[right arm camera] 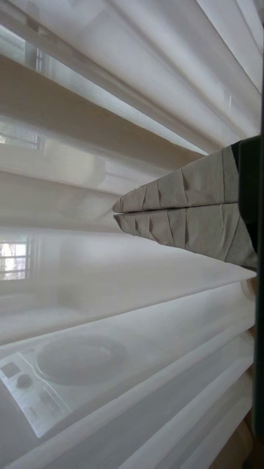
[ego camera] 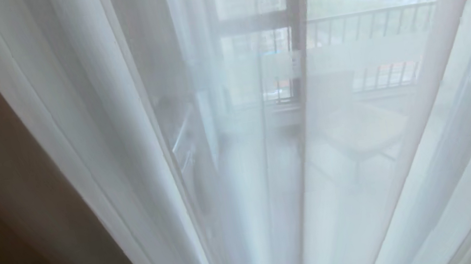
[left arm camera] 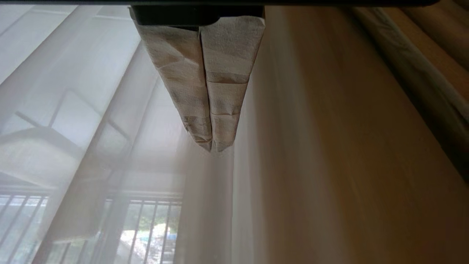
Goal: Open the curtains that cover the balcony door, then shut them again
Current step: Close the outer curtains on both sides
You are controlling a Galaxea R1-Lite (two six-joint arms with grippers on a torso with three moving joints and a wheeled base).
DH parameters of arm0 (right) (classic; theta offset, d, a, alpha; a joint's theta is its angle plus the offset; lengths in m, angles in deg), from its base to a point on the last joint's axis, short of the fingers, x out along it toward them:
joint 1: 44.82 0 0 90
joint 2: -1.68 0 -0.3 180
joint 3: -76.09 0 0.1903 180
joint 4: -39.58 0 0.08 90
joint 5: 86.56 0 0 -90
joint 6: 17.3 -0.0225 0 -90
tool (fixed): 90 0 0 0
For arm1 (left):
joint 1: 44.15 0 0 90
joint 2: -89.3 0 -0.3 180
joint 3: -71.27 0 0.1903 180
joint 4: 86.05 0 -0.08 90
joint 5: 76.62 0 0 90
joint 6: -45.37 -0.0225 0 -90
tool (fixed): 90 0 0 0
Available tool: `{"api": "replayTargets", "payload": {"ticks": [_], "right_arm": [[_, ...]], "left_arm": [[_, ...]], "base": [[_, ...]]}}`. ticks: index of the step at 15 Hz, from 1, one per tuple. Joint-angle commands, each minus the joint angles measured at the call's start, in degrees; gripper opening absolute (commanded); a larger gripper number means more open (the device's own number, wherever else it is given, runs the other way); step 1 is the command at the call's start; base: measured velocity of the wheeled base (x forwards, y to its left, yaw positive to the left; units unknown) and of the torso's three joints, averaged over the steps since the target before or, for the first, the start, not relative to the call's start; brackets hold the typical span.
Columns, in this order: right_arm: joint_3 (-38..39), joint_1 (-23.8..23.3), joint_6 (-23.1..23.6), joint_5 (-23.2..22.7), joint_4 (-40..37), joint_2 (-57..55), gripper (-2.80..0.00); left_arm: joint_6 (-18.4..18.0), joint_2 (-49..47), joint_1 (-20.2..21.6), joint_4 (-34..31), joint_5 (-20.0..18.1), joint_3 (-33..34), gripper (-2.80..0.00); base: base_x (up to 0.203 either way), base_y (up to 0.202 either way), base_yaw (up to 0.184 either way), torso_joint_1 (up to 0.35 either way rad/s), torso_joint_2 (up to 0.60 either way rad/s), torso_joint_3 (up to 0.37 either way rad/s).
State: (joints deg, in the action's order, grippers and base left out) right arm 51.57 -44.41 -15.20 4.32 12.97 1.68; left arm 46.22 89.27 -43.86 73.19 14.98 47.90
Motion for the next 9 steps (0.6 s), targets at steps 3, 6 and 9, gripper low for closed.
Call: {"api": "replayTargets", "payload": {"ticks": [3,6,9], "right_arm": [[0.0,0.0,-0.9,0.1,-0.1,0.0,-2.8],[0.0,0.0,-1.0,0.1,-0.1,0.0,-2.8],[0.0,0.0,-1.0,0.1,-0.1,0.0,-2.8]], "left_arm": [[-0.1,0.0,0.1,-0.1,0.1,0.0,-2.8],[0.0,0.0,0.0,0.0,0.0,0.0,-2.8],[0.0,0.0,0.1,0.0,0.0,0.0,-2.8]], "base": [[0.0,0.192,-0.001,0.002,0.0,0.005],[0.0,0.158,0.001,0.002,0.0,0.002],[0.0,0.019,-0.001,0.002,0.0,0.001]]}}
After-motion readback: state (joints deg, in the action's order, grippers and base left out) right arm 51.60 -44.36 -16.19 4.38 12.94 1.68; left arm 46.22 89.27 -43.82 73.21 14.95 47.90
